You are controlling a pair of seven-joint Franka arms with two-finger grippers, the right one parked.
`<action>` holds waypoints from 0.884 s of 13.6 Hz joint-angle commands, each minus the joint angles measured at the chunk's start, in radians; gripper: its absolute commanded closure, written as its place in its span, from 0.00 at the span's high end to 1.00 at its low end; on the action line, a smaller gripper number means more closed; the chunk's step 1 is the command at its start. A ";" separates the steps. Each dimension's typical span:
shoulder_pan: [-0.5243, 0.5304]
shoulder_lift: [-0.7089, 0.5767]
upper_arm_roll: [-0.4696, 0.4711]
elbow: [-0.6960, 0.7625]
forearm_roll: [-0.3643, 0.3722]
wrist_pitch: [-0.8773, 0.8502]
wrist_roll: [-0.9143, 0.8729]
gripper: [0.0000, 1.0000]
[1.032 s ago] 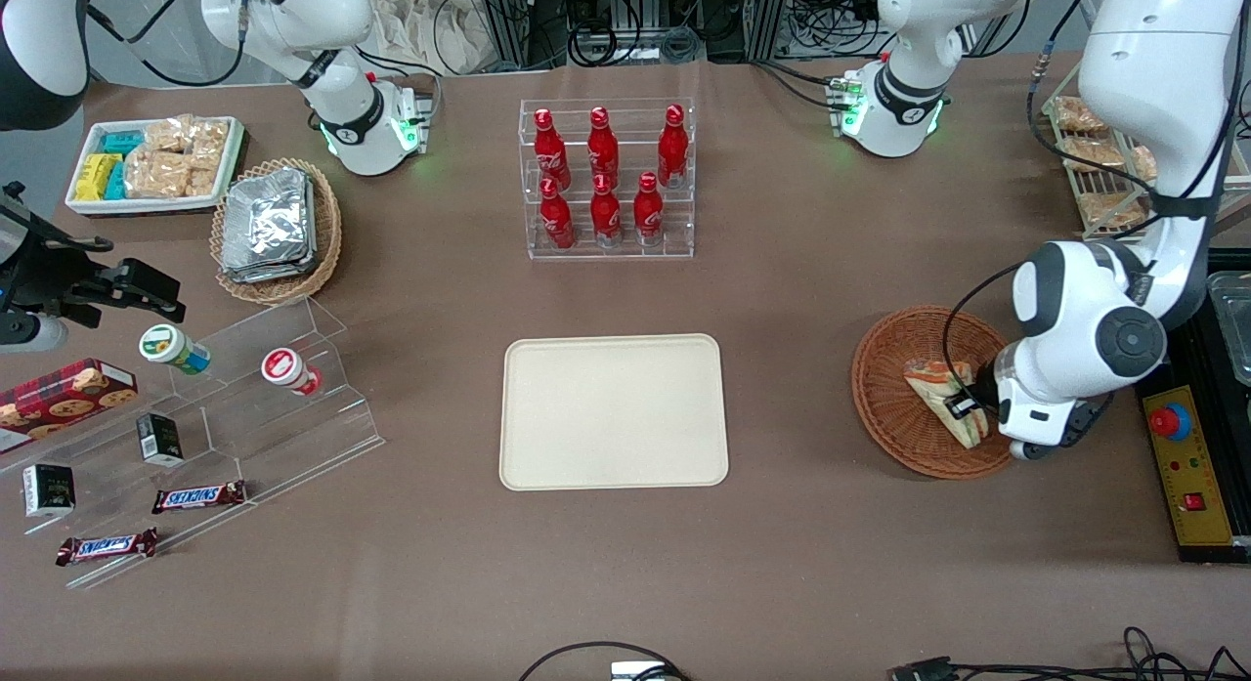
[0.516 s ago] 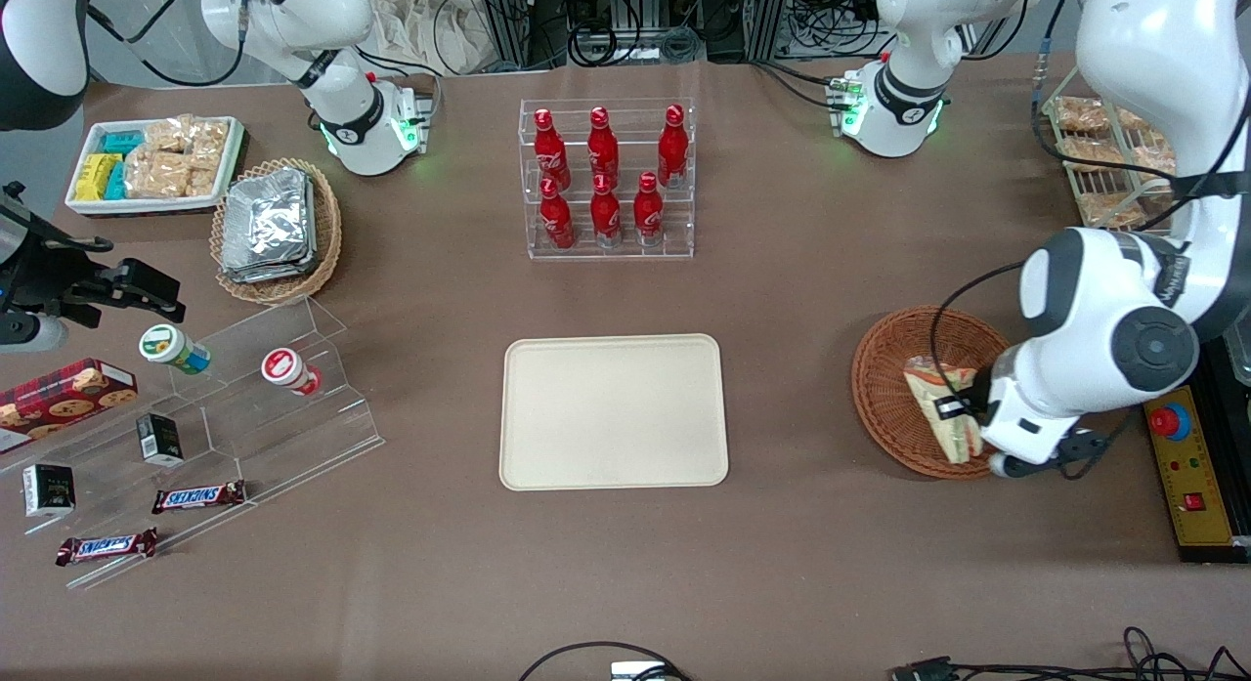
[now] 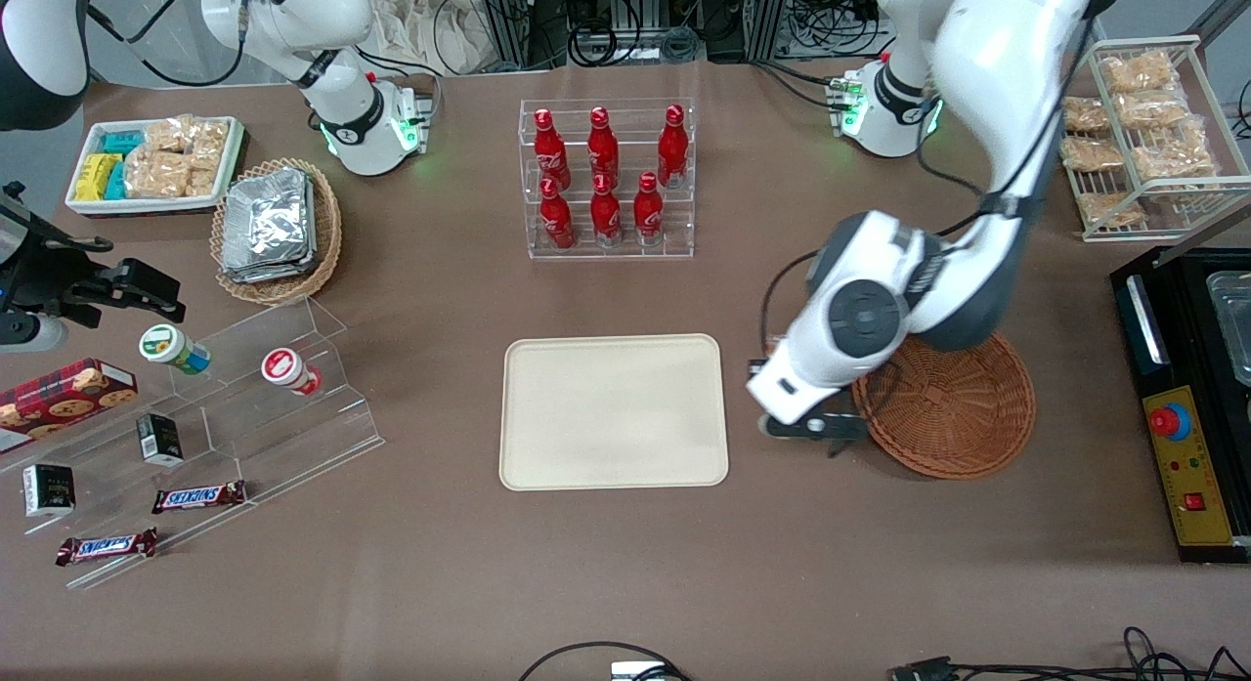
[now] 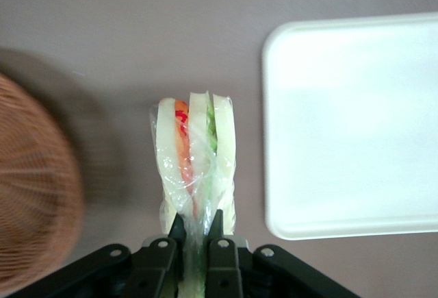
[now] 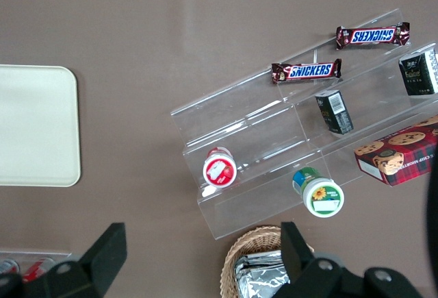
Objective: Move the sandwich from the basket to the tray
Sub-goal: 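Lift the sandwich and carry it with the left gripper to the tray, then lower the sandwich onto the beige tray and open the left gripper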
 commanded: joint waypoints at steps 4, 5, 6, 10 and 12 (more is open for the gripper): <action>-0.096 0.213 0.016 0.109 0.000 0.150 -0.079 0.00; -0.096 0.233 0.016 0.109 0.003 0.178 -0.079 0.00; -0.099 0.248 0.016 0.109 0.000 0.201 -0.081 0.00; -0.102 0.262 0.016 0.109 -0.002 0.222 -0.081 0.00; -0.103 0.261 0.014 0.111 -0.003 0.222 -0.082 0.00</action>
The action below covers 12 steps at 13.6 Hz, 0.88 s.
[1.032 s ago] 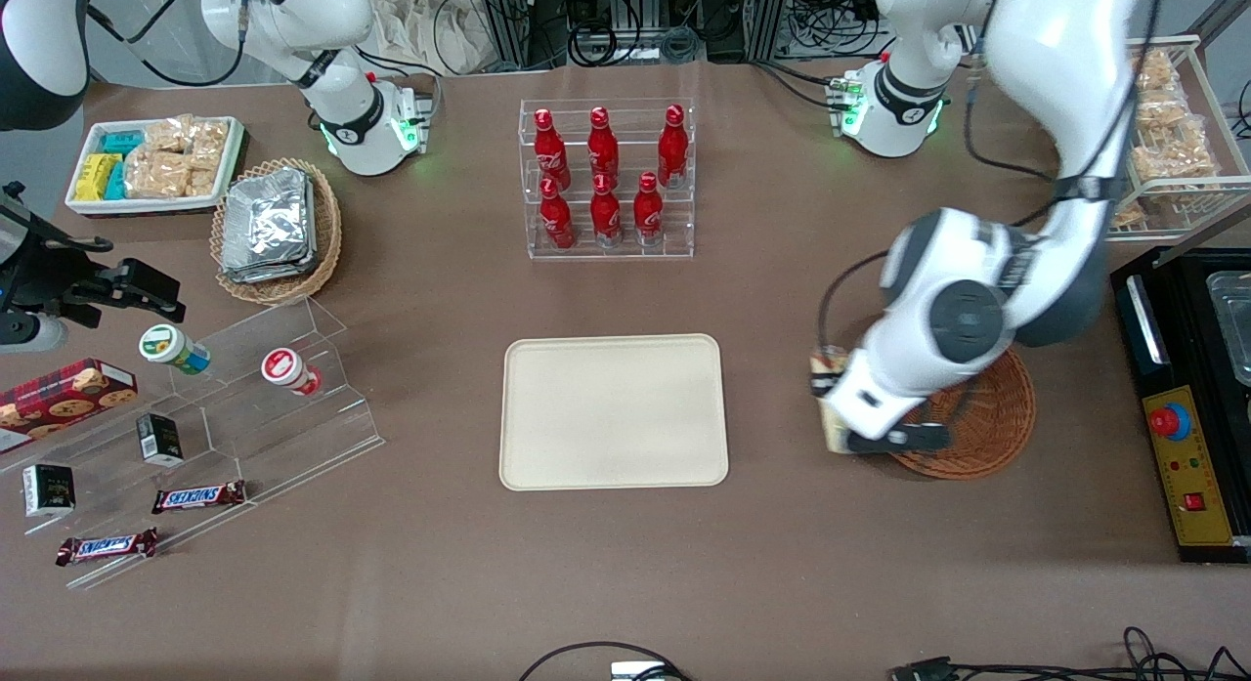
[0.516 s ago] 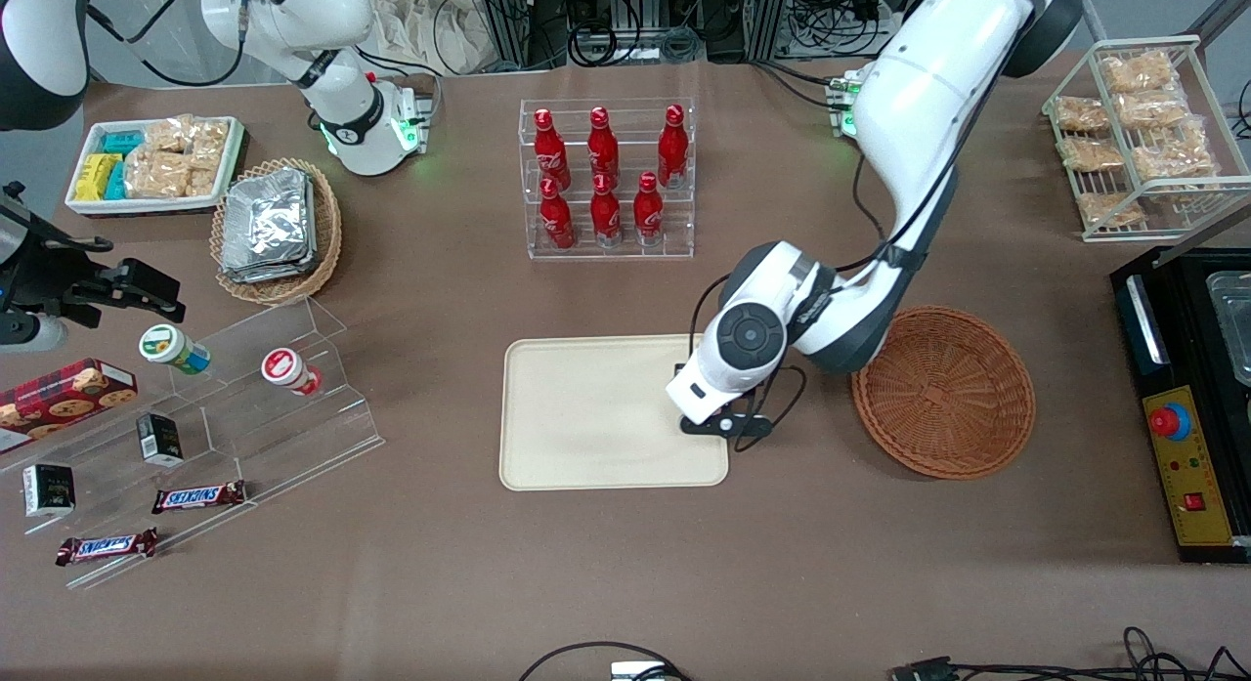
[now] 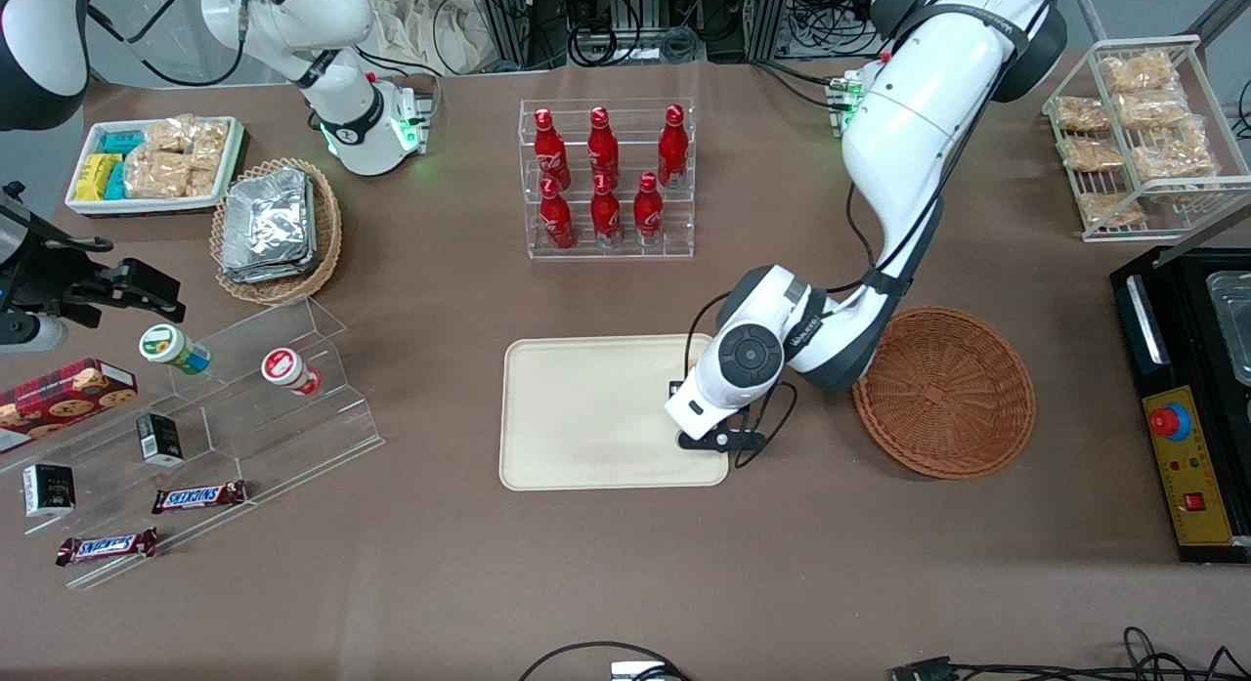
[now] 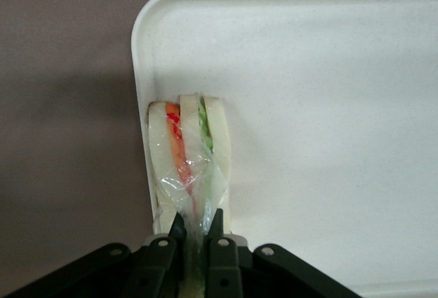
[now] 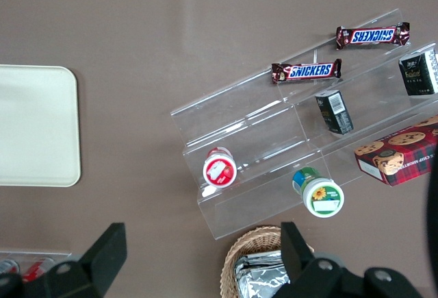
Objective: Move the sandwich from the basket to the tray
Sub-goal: 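Lower the sandwich onto the beige tray and open the left gripper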
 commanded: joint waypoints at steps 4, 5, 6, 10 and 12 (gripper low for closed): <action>-0.011 0.026 -0.001 0.034 0.004 0.018 -0.005 0.00; -0.011 0.026 -0.006 0.034 0.004 0.018 -0.002 0.00; -0.009 0.027 -0.006 0.032 0.006 0.018 -0.001 0.22; -0.009 0.017 -0.006 0.035 0.015 0.018 0.015 1.00; -0.006 -0.021 -0.006 0.029 0.015 0.007 0.003 1.00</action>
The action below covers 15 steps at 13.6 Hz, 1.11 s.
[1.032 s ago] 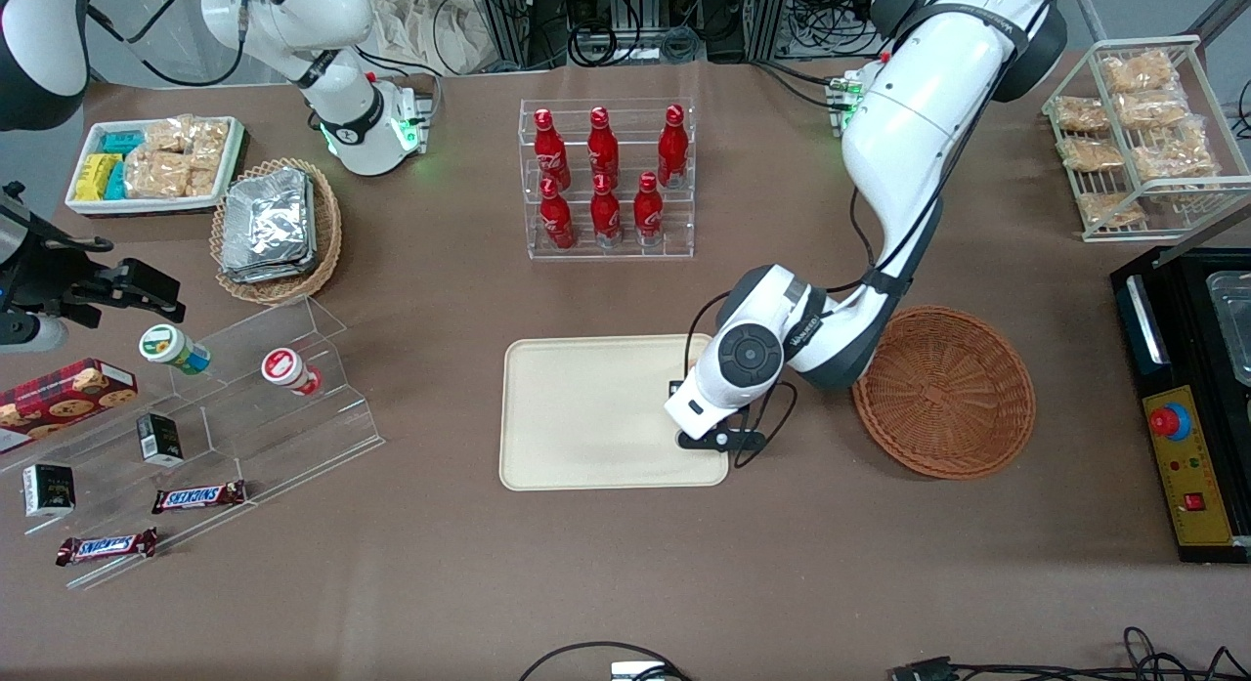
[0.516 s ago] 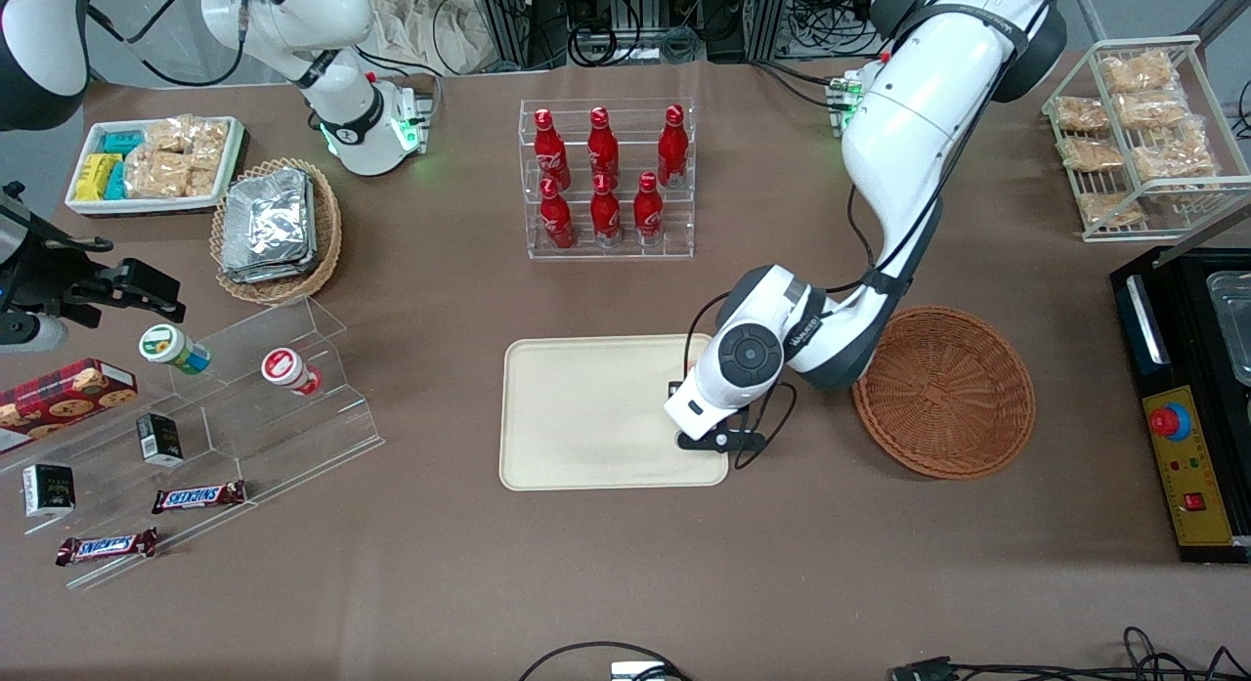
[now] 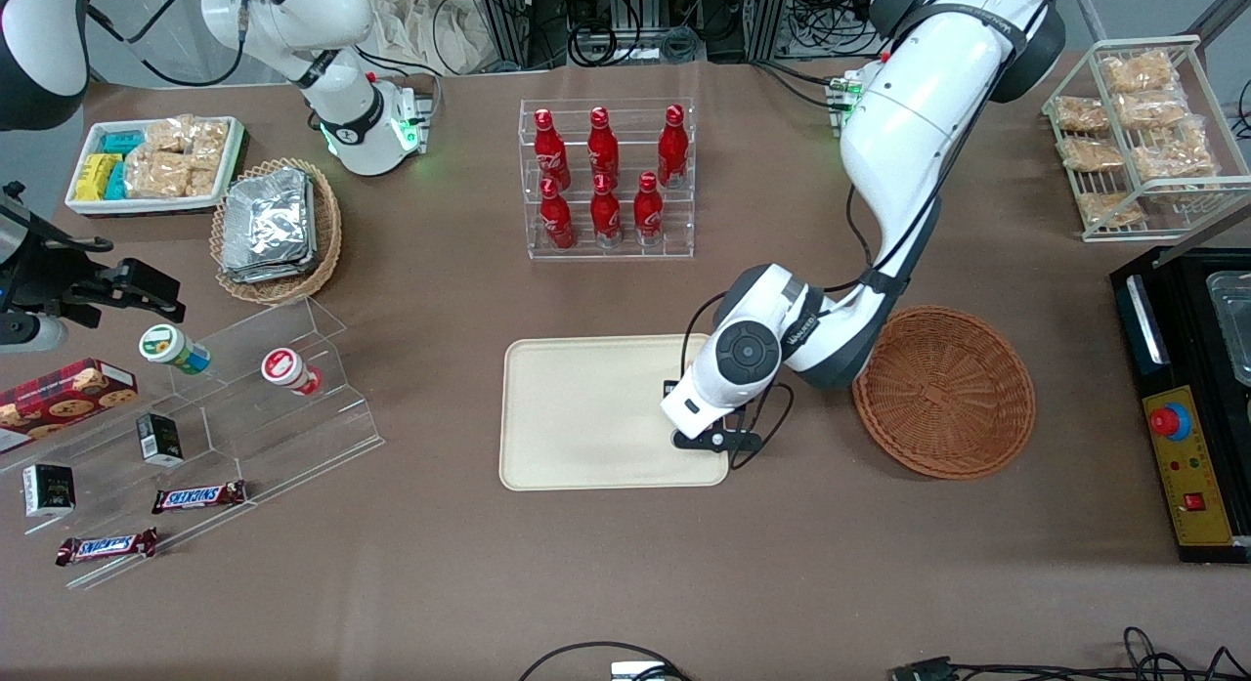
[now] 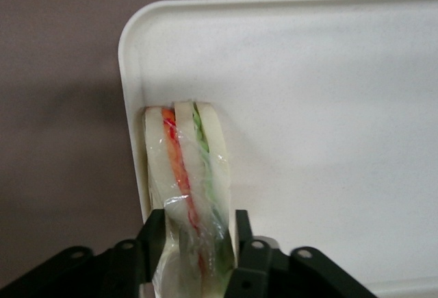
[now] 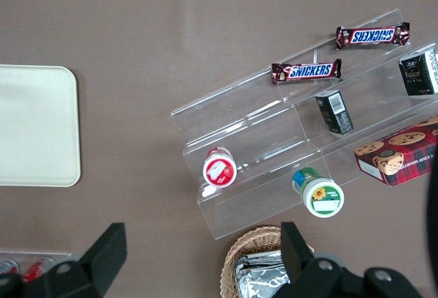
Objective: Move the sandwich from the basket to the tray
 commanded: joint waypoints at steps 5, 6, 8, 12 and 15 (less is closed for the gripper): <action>0.017 -0.287 0.003 -0.161 -0.001 -0.134 -0.009 1.00; 0.035 -0.359 0.003 -0.245 -0.001 -0.130 -0.008 1.00; 0.075 -0.518 0.001 -0.415 -0.003 -0.130 0.008 1.00; 0.150 -0.749 0.006 -0.544 -0.010 -0.259 0.138 1.00; 0.266 -0.760 0.014 -0.376 -0.032 -0.470 0.312 1.00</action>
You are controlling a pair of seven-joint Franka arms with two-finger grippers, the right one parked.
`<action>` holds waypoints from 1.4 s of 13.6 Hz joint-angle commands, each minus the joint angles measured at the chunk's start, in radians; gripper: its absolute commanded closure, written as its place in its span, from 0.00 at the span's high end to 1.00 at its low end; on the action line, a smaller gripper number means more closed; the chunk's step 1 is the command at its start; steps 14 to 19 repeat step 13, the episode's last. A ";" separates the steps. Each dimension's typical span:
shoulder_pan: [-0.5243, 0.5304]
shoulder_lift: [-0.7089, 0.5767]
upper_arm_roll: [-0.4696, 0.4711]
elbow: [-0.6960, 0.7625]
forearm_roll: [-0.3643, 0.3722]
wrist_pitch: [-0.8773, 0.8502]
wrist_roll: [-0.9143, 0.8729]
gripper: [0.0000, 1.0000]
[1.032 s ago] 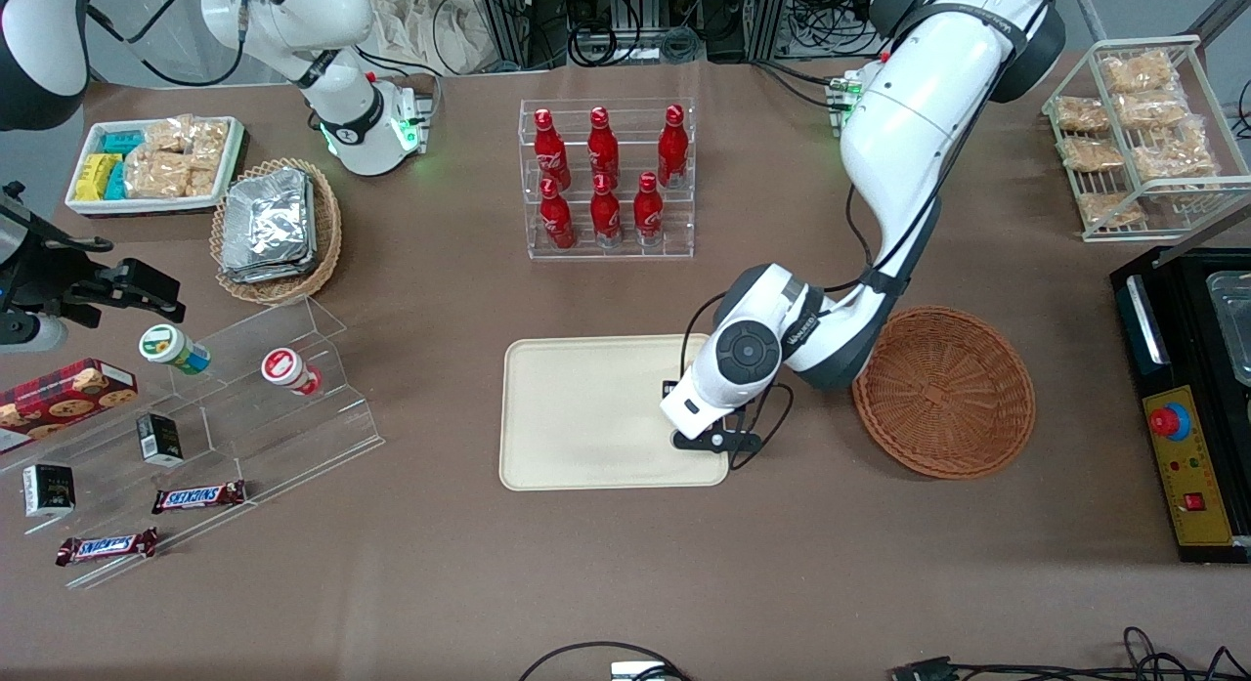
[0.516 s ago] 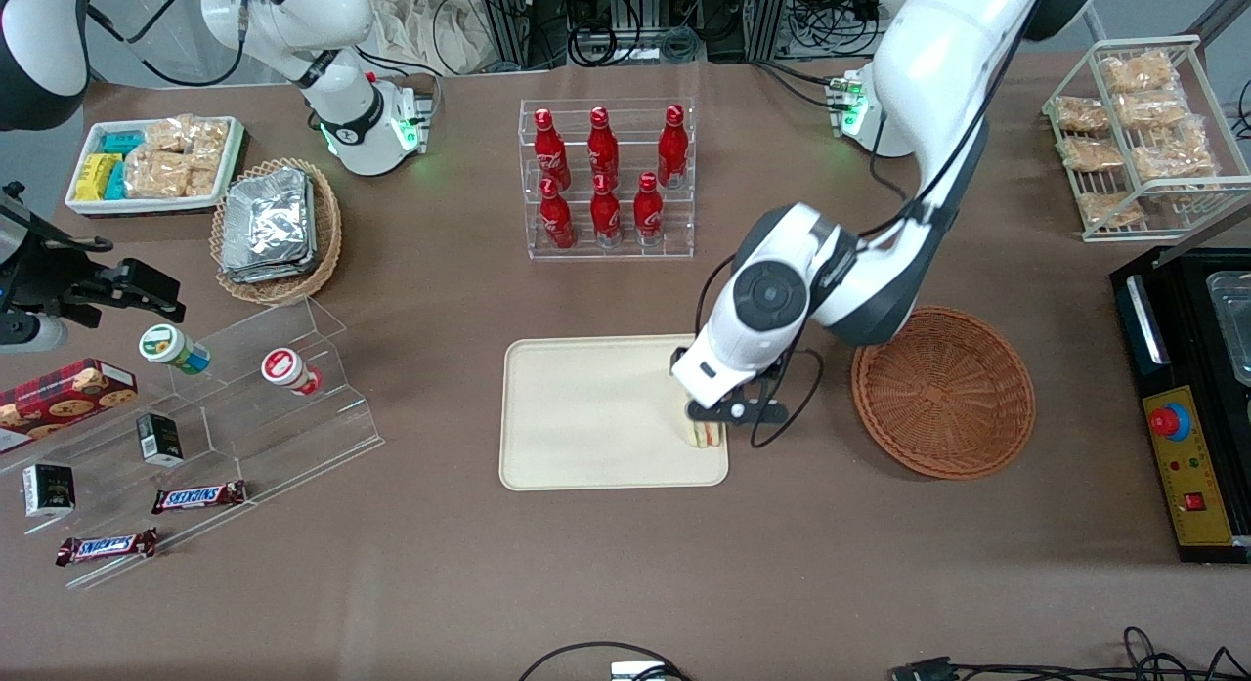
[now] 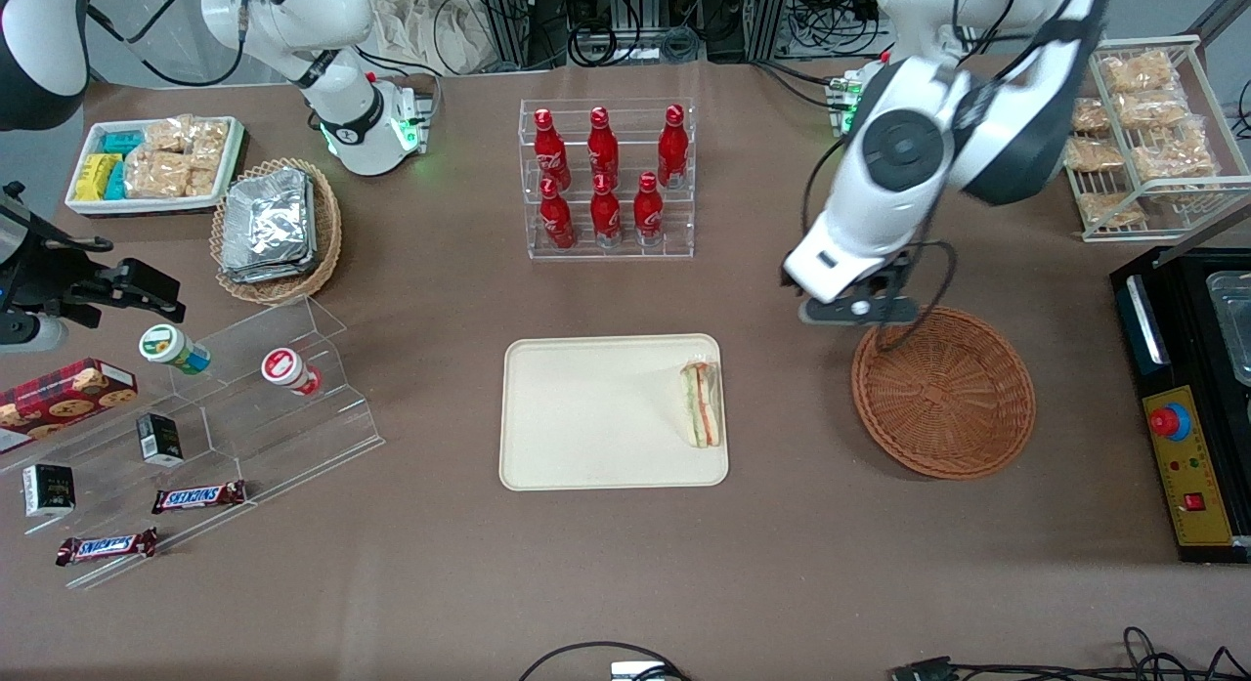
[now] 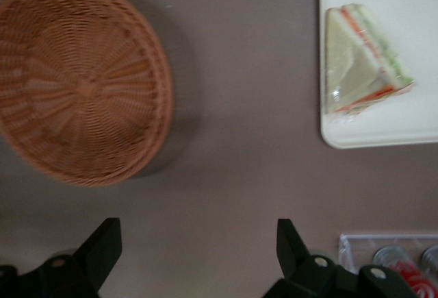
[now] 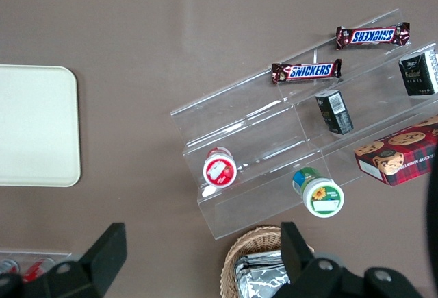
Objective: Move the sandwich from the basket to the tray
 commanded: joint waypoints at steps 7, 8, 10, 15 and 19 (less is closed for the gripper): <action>0.375 0.152 0.002 0.389 -0.009 -0.239 0.468 1.00; 0.387 0.178 0.002 0.410 -0.009 -0.234 0.441 1.00; 0.396 0.228 0.002 0.465 -0.015 -0.232 0.362 1.00; 0.395 0.239 -0.001 0.486 -0.017 -0.232 0.277 1.00; 0.395 0.239 -0.001 0.486 -0.017 -0.232 0.277 1.00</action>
